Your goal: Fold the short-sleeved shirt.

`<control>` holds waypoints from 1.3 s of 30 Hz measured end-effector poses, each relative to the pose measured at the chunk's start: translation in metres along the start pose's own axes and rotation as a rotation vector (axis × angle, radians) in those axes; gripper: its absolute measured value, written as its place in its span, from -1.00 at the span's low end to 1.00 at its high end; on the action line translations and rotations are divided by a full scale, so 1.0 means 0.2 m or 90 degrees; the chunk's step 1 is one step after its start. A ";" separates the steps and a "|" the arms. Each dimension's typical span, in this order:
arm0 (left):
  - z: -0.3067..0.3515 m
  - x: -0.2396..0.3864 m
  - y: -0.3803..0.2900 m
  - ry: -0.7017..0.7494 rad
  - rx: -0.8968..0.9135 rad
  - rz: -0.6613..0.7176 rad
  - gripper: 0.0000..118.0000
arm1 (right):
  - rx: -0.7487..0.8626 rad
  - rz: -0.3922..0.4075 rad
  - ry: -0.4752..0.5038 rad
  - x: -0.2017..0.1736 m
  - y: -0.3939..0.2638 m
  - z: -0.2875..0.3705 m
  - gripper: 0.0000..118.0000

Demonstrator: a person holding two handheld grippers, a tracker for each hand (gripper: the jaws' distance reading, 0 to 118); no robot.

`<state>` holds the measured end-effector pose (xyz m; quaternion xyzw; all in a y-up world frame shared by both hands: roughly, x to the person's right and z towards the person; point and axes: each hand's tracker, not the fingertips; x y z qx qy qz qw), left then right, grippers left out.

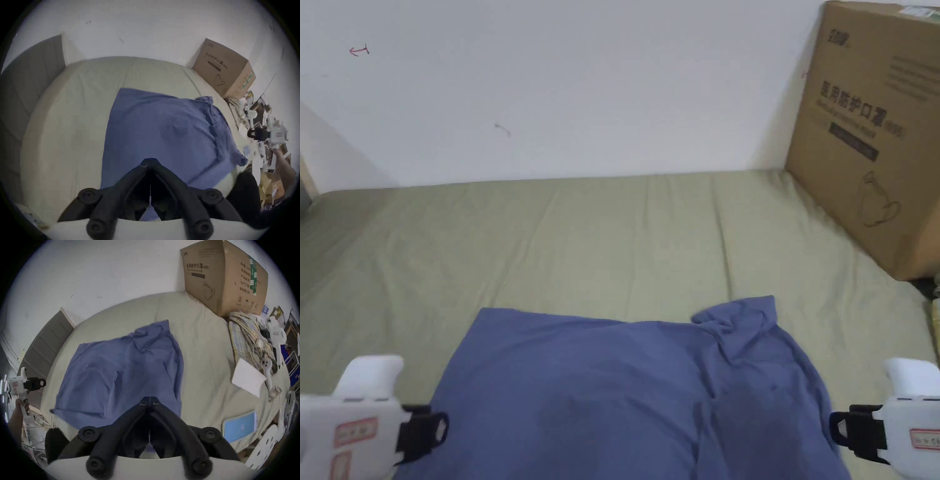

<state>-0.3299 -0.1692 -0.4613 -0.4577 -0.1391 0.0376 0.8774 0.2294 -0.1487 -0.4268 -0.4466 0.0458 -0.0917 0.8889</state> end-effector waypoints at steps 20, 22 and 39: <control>-1.28 -0.33 0.90 0.086 -0.112 0.050 0.97 | -0.024 -0.057 0.048 0.06 0.40 -0.60 -1.00; -1.37 -0.36 0.85 0.065 -0.181 0.022 0.80 | -0.033 -0.060 0.036 0.11 0.40 -0.65 -1.00; -1.02 -0.33 0.91 0.065 -0.051 -0.017 -1.00 | -0.012 -0.154 0.012 0.42 1.01 -1.08 0.93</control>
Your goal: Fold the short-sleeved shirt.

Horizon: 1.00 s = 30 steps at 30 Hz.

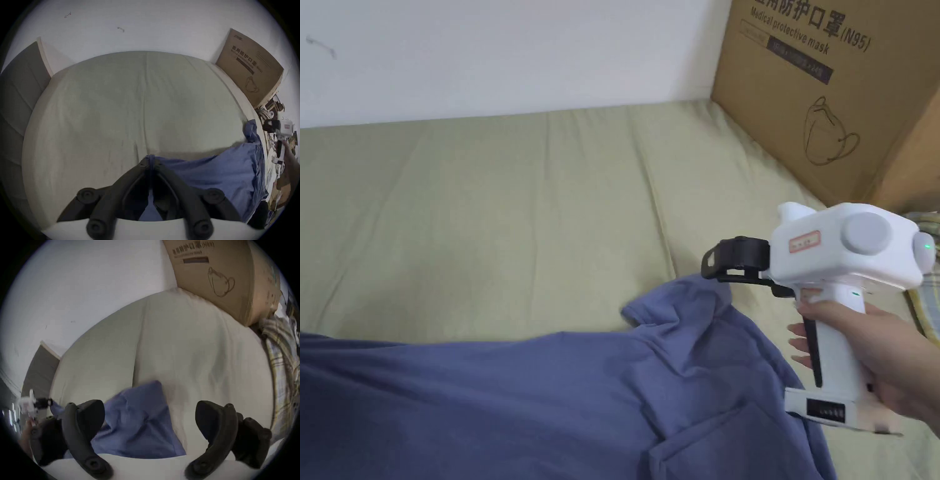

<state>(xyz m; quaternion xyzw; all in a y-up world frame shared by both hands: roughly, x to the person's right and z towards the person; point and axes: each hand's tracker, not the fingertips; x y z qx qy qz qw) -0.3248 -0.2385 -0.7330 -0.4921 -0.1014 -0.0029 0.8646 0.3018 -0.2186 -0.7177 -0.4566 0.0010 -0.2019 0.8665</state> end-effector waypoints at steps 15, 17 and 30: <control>0.30 0.06 -0.18 -0.017 0.021 0.066 -1.00 | 0.057 0.072 -0.017 -0.12 -0.06 0.24 -0.99; 0.45 0.09 -0.20 -0.010 0.032 0.067 -1.00 | 0.073 0.088 -0.006 -0.17 -0.07 0.44 -0.99; 1.66 0.16 -0.18 -0.019 0.282 0.043 -1.00 | 0.274 0.162 0.043 -0.53 -0.01 1.76 -0.99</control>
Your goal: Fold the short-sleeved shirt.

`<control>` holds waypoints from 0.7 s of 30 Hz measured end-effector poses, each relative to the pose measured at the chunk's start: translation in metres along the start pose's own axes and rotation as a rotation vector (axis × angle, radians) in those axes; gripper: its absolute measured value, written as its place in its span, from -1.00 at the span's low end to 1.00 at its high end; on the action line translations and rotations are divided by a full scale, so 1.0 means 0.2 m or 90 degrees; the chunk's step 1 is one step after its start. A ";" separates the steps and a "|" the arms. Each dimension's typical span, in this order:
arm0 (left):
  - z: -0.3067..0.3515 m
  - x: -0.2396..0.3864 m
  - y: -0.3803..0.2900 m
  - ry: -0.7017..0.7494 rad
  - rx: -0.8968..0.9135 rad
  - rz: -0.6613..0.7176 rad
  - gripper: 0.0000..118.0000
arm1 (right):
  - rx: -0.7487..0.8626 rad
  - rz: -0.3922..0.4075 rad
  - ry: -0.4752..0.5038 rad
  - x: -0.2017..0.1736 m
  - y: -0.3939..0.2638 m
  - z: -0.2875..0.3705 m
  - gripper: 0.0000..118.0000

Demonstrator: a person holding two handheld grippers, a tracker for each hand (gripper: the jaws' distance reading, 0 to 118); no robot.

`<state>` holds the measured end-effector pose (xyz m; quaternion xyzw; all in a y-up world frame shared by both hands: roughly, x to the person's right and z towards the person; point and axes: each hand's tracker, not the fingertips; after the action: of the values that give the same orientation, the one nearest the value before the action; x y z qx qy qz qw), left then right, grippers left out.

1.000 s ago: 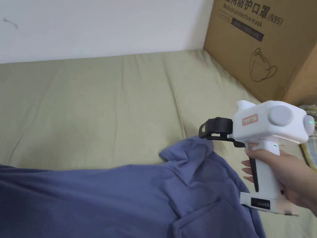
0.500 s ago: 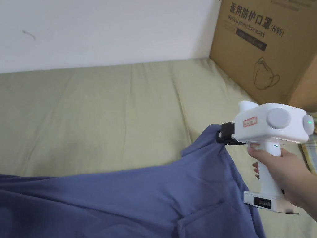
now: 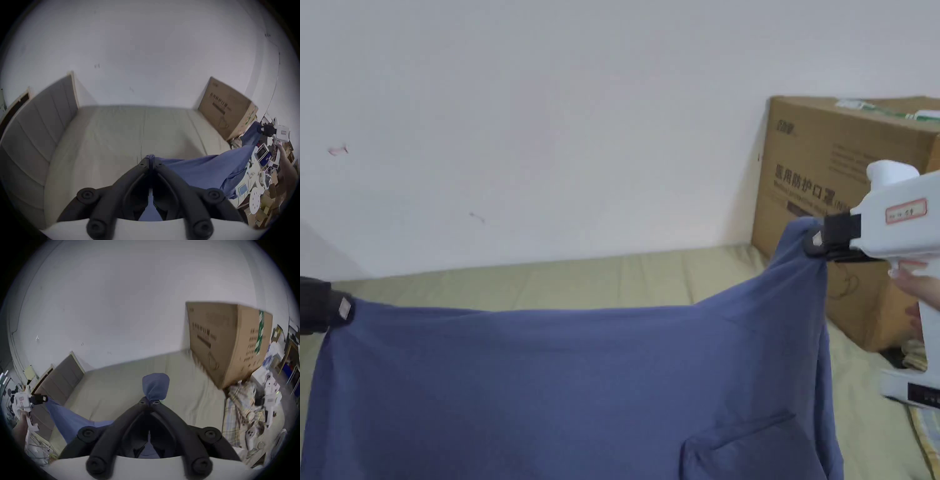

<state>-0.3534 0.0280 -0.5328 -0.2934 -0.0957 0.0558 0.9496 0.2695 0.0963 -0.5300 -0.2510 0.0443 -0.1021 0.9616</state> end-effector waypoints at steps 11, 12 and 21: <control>0.36 0.05 0.42 0.023 0.165 0.002 -1.00 | 0.096 0.018 0.007 -0.26 0.62 0.22 -0.99; 0.34 0.04 0.45 0.033 0.167 0.004 -1.00 | 0.098 0.016 0.003 -0.28 0.68 0.20 -0.99; 0.03 -0.04 0.75 0.048 0.234 0.059 -1.00 | 0.192 0.025 -0.038 -0.47 1.14 -0.02 -0.99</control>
<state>-0.3697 0.1533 -0.6138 -0.1211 -0.0350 0.1047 0.9865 0.2163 0.3087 -0.6420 -0.1059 0.0047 -0.0815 0.9910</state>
